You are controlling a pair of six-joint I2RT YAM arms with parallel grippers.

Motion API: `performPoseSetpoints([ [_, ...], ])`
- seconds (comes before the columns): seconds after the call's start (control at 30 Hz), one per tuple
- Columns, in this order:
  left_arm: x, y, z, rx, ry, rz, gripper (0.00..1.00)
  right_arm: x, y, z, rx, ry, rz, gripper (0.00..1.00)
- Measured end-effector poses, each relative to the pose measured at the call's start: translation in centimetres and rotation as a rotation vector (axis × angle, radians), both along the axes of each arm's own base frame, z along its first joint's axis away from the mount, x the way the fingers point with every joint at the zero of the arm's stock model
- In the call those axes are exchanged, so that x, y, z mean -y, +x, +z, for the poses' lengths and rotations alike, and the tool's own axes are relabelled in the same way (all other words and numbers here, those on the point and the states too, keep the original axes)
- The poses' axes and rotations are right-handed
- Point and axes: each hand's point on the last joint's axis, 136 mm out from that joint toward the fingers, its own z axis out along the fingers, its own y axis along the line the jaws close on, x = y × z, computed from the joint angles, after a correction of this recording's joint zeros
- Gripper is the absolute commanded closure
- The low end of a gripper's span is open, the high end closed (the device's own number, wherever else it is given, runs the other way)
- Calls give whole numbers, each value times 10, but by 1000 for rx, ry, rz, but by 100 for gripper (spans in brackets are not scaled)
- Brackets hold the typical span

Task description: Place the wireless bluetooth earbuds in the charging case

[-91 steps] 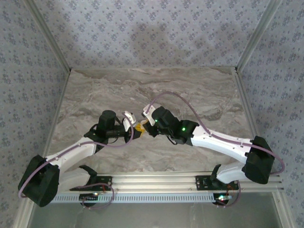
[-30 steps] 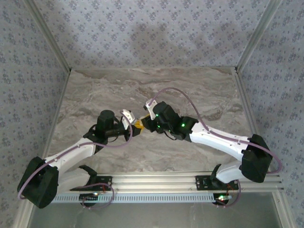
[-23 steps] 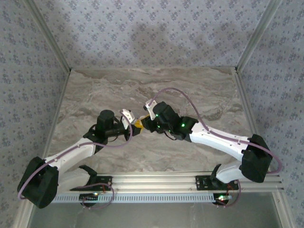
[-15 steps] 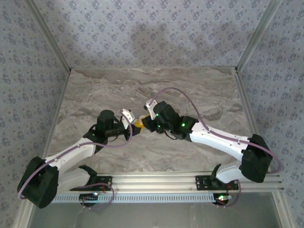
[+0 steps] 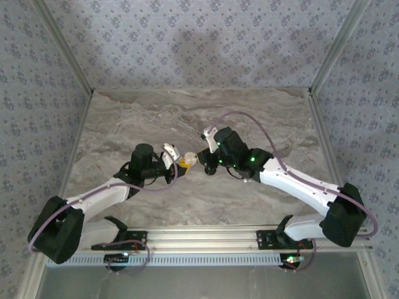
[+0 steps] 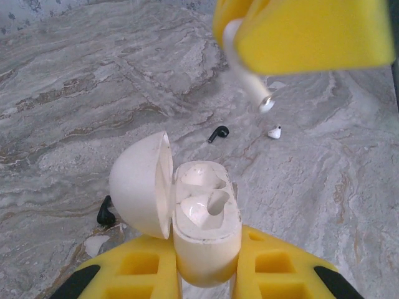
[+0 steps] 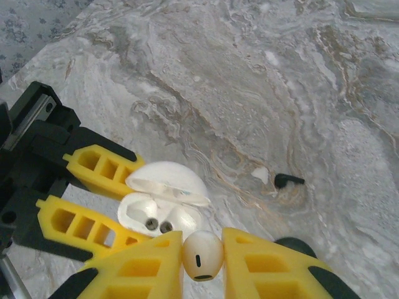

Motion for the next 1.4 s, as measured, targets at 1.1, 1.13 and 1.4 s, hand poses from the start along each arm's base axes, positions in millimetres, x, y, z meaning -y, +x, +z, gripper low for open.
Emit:
performPoseSetpoints([
  [1.1,2,-18,-8,89,79,-77,93,106,-23,-147,-731,-569,-57,75],
  [1.13,1,-18,-8,89,80,-75,93,106,-22,-148,-730,-584,-48,75],
  [1.4,1,-17,-8,90,83,-70,93,111,-28,-171,-751,-725,37,73],
])
